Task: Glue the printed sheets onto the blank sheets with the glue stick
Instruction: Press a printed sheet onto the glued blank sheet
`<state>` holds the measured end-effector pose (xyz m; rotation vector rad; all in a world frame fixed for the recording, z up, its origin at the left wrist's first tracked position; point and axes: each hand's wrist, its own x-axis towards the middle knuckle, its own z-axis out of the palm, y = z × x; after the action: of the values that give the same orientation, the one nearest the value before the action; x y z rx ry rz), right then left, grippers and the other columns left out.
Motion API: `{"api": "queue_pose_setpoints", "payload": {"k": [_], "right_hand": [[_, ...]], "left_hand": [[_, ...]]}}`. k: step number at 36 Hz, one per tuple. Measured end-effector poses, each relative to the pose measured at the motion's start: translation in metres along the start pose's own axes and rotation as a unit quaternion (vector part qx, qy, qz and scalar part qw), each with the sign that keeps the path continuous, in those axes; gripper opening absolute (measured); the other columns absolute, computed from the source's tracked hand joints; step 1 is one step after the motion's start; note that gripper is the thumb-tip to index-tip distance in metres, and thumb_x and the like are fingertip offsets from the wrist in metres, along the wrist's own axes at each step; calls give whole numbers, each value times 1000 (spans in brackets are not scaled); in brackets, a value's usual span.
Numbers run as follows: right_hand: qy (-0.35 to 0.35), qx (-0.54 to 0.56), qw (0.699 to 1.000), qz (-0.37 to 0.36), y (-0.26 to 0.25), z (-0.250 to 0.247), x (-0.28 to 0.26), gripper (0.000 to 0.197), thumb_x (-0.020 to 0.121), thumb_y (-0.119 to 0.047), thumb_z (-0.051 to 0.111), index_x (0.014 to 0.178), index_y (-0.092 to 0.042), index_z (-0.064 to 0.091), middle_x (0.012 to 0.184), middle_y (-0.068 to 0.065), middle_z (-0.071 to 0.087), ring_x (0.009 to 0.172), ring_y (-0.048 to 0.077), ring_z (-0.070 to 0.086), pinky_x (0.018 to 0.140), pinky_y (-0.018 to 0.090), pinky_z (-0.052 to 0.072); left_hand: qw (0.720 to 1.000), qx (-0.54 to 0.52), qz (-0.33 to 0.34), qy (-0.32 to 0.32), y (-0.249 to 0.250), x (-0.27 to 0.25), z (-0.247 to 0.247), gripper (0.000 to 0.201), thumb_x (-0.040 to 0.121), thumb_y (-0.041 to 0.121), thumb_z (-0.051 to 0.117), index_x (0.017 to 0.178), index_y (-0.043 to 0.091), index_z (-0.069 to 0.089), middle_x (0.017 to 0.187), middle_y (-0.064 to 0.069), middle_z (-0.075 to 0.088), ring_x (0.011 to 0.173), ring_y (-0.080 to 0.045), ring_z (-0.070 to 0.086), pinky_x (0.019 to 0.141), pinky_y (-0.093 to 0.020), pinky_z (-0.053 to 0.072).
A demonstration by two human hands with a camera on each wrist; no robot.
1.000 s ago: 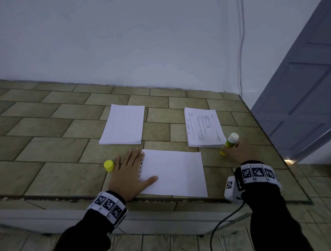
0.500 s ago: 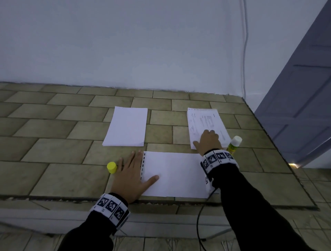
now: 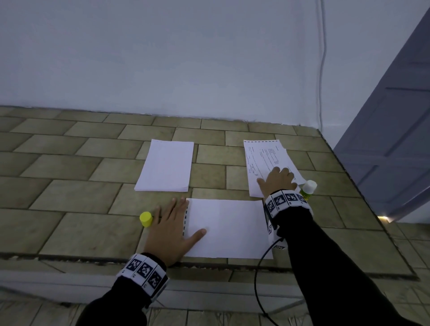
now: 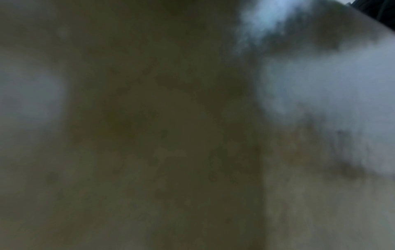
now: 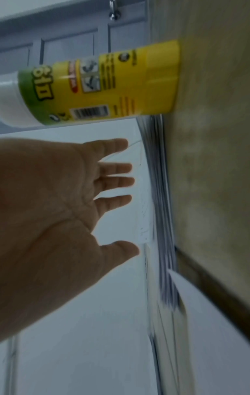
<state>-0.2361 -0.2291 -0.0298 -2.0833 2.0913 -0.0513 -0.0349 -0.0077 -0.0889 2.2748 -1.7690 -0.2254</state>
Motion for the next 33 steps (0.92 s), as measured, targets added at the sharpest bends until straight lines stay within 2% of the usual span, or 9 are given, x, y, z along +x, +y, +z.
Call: {"api": "queue_pose_setpoints", "payload": {"k": [2,6,12,17,21,24,28,32,33], "right_hand": [[-34,-4,999,25,2,4,4,60,93,-46,53,135,-6,36,148,19,29,140,38,23,113,53,23],[-61,10,998,29,6,5,10,55,90,-46,57,124,-5,43,134,18,45,126,35,42,106,45,35],[-29,-9,999,-27,7,1,10,37,91,-38,56,115,-10,50,122,14,52,118,33,48,107,53,32],[-1,45,997,-65,4,-10,-2,39,89,-44,56,116,-16,54,115,8,59,111,29,54,103,46,34],[12,111,986,-121,6,-19,-25,39,85,-44,63,116,-21,57,110,4,61,104,26,57,97,44,42],[9,195,964,-180,18,-20,-44,38,81,-38,71,114,-22,63,110,4,60,103,23,55,93,42,43],[-8,273,925,-265,36,-18,-70,34,78,-23,78,110,-16,68,110,0,61,105,13,49,79,20,30],[-48,248,922,-294,53,-10,-88,38,76,-24,80,111,-27,66,134,5,51,133,19,36,102,26,25],[-56,245,922,-295,56,-9,-91,38,76,-23,80,111,-27,65,138,7,48,136,20,33,102,26,23]], "left_hand": [[1000,4,1,-2,0,-1,-1,115,69,93,-4,156,20,12,163,5,11,151,-13,3,122,-47,-1],[1000,9,4,-1,0,-1,-1,114,69,92,-4,156,21,15,163,4,13,151,-14,4,122,-47,0],[1000,10,6,2,-2,0,1,112,72,91,-1,155,19,18,162,3,18,151,-16,8,122,-48,2],[1000,-14,4,16,-4,1,-1,110,74,89,-3,155,19,18,163,3,14,150,-13,11,122,-47,6],[988,-134,5,79,-5,1,-2,93,84,79,20,152,17,27,161,1,22,148,-13,19,121,-47,14],[944,-305,-24,122,-5,-1,-4,81,87,69,33,151,20,30,157,7,28,145,-8,22,120,-41,22],[878,-446,-73,158,0,3,-17,62,97,63,32,143,22,42,142,-1,52,131,-14,47,112,-41,36],[741,-645,-177,56,6,21,-39,45,101,54,29,131,26,48,100,-11,68,86,-26,68,83,-49,54],[739,-645,-195,22,6,24,-41,42,98,57,36,122,27,53,94,-7,68,82,-22,67,77,-44,55]]}}
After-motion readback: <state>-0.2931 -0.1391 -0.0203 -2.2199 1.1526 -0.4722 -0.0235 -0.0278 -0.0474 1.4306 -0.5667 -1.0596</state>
